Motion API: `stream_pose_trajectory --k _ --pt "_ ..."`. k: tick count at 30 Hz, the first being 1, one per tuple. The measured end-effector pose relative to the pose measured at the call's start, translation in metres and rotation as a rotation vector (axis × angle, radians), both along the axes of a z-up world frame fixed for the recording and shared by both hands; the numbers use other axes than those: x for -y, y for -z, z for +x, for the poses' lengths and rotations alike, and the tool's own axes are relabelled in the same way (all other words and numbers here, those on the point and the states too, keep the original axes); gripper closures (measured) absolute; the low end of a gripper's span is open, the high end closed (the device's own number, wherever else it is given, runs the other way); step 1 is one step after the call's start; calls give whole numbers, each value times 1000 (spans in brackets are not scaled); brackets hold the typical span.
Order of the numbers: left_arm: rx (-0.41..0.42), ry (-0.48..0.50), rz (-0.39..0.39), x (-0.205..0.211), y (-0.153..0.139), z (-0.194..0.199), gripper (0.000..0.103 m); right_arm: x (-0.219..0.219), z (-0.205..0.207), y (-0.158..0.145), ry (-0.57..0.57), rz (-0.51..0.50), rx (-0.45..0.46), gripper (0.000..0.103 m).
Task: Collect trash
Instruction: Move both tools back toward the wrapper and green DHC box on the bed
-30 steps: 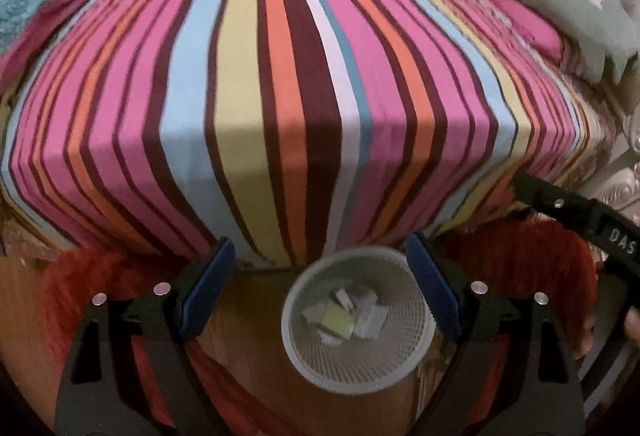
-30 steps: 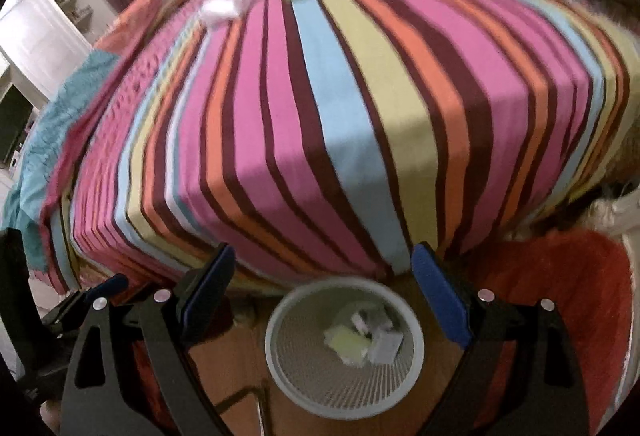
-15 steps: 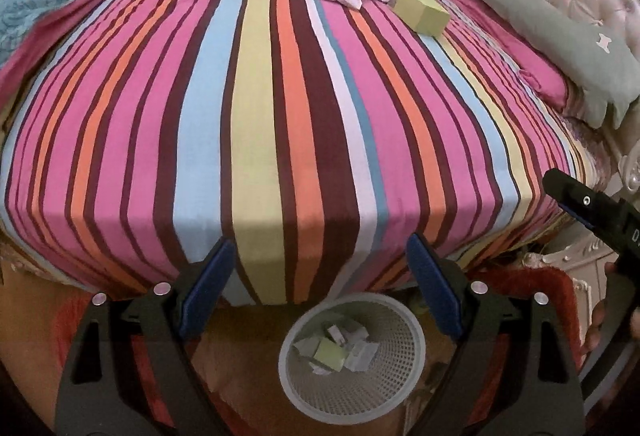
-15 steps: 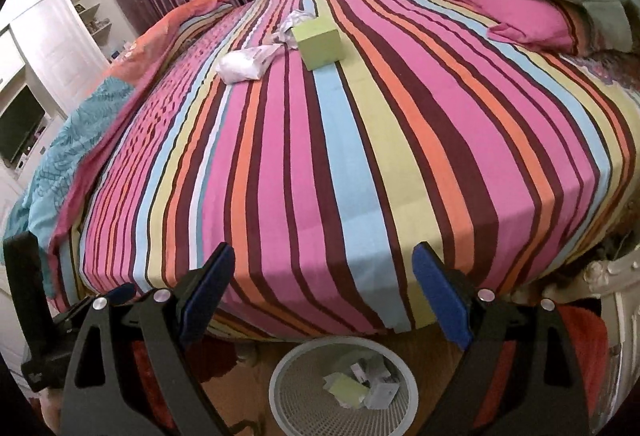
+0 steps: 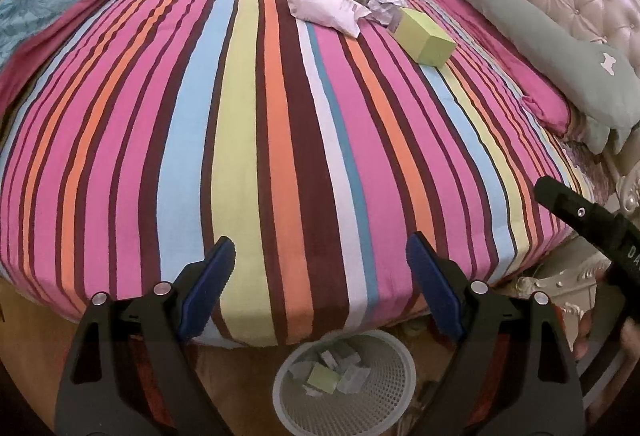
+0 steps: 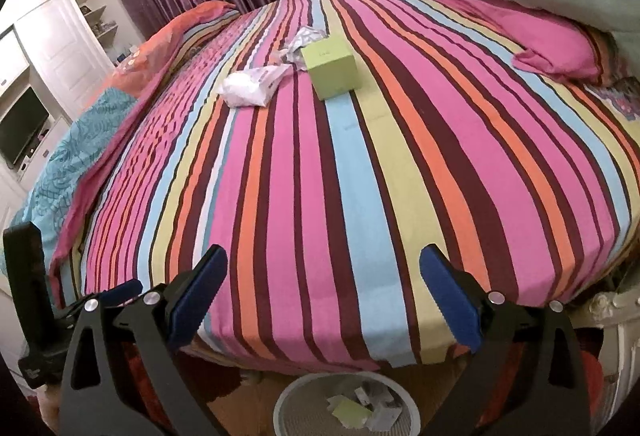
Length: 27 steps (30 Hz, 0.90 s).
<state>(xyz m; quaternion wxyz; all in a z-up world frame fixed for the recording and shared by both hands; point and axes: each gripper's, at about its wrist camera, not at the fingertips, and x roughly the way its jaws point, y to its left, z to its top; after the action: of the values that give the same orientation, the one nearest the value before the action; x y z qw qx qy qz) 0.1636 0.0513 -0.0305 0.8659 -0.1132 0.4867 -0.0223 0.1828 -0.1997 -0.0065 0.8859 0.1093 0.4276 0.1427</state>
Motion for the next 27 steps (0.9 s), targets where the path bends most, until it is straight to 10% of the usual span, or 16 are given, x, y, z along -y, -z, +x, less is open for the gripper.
stream_pose_trajectory --k 27 --pt "31 -34 -32 -19 -12 102 18 -18 82 -1 -42 -89 30 10"
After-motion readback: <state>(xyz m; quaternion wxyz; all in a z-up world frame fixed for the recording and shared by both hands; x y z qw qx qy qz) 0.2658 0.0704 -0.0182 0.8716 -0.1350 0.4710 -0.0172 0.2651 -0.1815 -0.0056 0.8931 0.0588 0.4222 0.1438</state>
